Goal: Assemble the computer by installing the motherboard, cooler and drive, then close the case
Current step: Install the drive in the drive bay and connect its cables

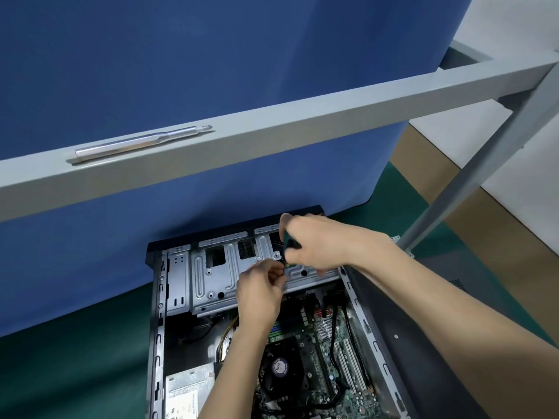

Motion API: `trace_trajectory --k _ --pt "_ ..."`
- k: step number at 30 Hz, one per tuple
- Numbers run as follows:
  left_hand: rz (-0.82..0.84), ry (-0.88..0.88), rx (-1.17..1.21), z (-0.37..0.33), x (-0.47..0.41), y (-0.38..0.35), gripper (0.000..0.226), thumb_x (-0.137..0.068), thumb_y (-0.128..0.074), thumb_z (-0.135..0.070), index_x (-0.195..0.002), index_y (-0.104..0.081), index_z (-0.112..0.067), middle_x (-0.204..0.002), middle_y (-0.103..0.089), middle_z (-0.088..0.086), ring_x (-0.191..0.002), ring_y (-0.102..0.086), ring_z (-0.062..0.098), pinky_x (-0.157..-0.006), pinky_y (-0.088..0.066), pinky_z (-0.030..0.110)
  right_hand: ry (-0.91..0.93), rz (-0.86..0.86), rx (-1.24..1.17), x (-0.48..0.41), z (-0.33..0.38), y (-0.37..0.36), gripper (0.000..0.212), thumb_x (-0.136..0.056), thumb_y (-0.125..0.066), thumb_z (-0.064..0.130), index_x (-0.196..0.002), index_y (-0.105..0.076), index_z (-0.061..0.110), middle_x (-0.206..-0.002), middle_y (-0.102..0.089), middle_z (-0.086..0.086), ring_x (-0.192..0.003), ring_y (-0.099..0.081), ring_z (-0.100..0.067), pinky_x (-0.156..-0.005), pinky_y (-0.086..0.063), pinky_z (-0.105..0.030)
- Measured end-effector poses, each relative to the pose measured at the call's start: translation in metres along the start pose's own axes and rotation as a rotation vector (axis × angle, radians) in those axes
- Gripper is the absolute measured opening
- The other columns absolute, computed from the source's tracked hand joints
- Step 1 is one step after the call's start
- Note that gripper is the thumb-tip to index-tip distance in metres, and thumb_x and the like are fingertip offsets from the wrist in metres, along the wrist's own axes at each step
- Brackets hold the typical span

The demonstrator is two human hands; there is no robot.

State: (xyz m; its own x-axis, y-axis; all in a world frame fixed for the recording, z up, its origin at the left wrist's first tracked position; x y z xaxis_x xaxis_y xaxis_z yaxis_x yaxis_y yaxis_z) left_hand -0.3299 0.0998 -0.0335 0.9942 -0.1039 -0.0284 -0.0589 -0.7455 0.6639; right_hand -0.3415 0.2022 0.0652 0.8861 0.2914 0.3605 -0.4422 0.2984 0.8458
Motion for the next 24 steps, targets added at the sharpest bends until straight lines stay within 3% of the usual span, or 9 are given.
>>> trace_trajectory --k 2,6,8,10,12,14,17,20,24 --pt "0.005 -0.006 0.002 0.0 0.001 0.0 0.013 -0.078 -0.075 -0.018 -0.089 -0.071 -0.014 -0.079 -0.069 -0.001 -0.073 -0.062 0.018 -0.07 -0.052 0.03 -0.036 -0.015 0.014 -0.002 -0.002 0.004 0.023 -0.097 -0.049 0.028 -0.081 -0.04 0.013 -0.074 -0.05 -0.005 -0.059 -0.061 -0.026 -0.052 -0.047 -0.036" --pt "-0.021 -0.061 -0.028 -0.006 0.005 -0.001 0.002 -0.08 -0.072 -0.011 -0.082 -0.071 -0.012 -0.079 -0.063 0.002 -0.073 -0.059 0.02 -0.067 -0.049 0.032 -0.071 -0.305 0.21 0.0 0.003 0.015 0.053 -0.097 -0.039 0.056 -0.066 -0.031 0.014 -0.066 -0.035 0.002 -0.07 -0.043 -0.023 -0.064 -0.036 -0.033" --pt "-0.034 -0.054 -0.022 -0.006 0.006 -0.002 0.002 -0.08 -0.072 -0.01 -0.081 -0.072 -0.012 -0.079 -0.063 0.003 -0.073 -0.059 0.021 -0.066 -0.048 0.03 -0.033 -0.275 0.14 0.001 0.003 0.01 0.047 -0.094 -0.043 0.056 -0.089 -0.041 0.009 -0.066 -0.042 0.002 -0.067 -0.047 -0.022 -0.061 -0.037 -0.034" --pt "-0.033 -0.033 -0.012 -0.003 0.005 -0.002 0.006 -0.08 -0.072 -0.012 -0.086 -0.073 -0.013 -0.081 -0.065 0.001 -0.073 -0.06 0.019 -0.068 -0.048 0.028 0.0 -0.152 0.084 0.002 0.004 0.005 0.042 -0.091 -0.052 0.045 -0.115 -0.036 0.014 -0.071 -0.047 0.0 -0.066 -0.049 -0.018 -0.054 -0.034 -0.033" --pt "-0.034 -0.008 0.009 0.0 0.005 -0.001 0.013 -0.079 -0.074 -0.013 -0.092 -0.072 -0.013 -0.082 -0.068 -0.001 -0.072 -0.06 0.016 -0.07 -0.05 0.027 0.017 -0.134 0.076 0.001 0.005 0.004 0.032 -0.091 -0.056 0.035 -0.1 -0.041 0.009 -0.073 -0.043 0.0 -0.069 -0.048 -0.023 -0.053 -0.03 -0.033" --pt "-0.045 0.01 0.03 0.001 0.005 0.0 0.017 -0.078 -0.075 -0.013 -0.094 -0.071 -0.012 -0.079 -0.068 -0.002 -0.07 -0.06 0.013 -0.071 -0.051 0.025 0.0 -0.225 0.113 0.001 0.007 0.008 0.043 -0.091 -0.057 0.043 -0.071 -0.035 0.012 -0.069 -0.036 0.001 -0.068 -0.043 -0.024 -0.057 -0.029 -0.033" --pt "-0.037 0.025 0.027 0.003 0.005 -0.001 0.018 -0.078 -0.074 -0.012 -0.095 -0.07 -0.012 -0.079 -0.068 -0.002 -0.071 -0.062 0.014 -0.072 -0.052 0.027 -0.033 -0.355 0.194 0.002 0.008 0.011 0.055 -0.091 -0.047 0.061 -0.066 -0.034 0.013 -0.063 -0.036 0.003 -0.065 -0.043 -0.022 -0.061 -0.032 -0.032" --pt "-0.017 0.022 0.051 0.003 0.005 -0.002 0.017 -0.077 -0.075 -0.015 -0.094 -0.07 -0.012 -0.081 -0.067 -0.001 -0.073 -0.062 0.015 -0.072 -0.052 0.03 -0.003 -0.273 -0.032 0.001 0.005 0.004 0.044 -0.094 -0.046 0.057 -0.1 -0.043 0.013 -0.061 -0.047 0.002 -0.056 -0.048 -0.017 -0.059 -0.036 -0.033" --pt "-0.046 -0.046 0.014 -0.002 0.009 -0.002 0.011 -0.08 -0.073 -0.012 -0.092 -0.072 -0.01 -0.086 -0.064 0.003 -0.079 -0.06 0.022 -0.071 -0.05 0.034 -0.033 -0.127 -0.433 0.0 -0.002 -0.006 0.04 -0.093 -0.052 0.051 -0.103 -0.043 0.013 -0.054 -0.058 -0.007 -0.034 -0.052 -0.017 -0.041 -0.043 -0.027"
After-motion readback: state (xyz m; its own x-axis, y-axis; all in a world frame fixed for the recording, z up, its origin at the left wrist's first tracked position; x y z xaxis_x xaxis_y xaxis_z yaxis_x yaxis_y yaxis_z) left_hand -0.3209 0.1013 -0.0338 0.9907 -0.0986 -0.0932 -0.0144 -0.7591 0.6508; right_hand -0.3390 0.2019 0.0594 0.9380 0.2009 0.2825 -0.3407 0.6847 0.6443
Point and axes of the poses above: each hand's wrist, its own x-axis away from the middle knuckle, its own y-axis out of the back of the hand, z = x × y, the point moved 8 cm from there along -x, towards the middle knuckle
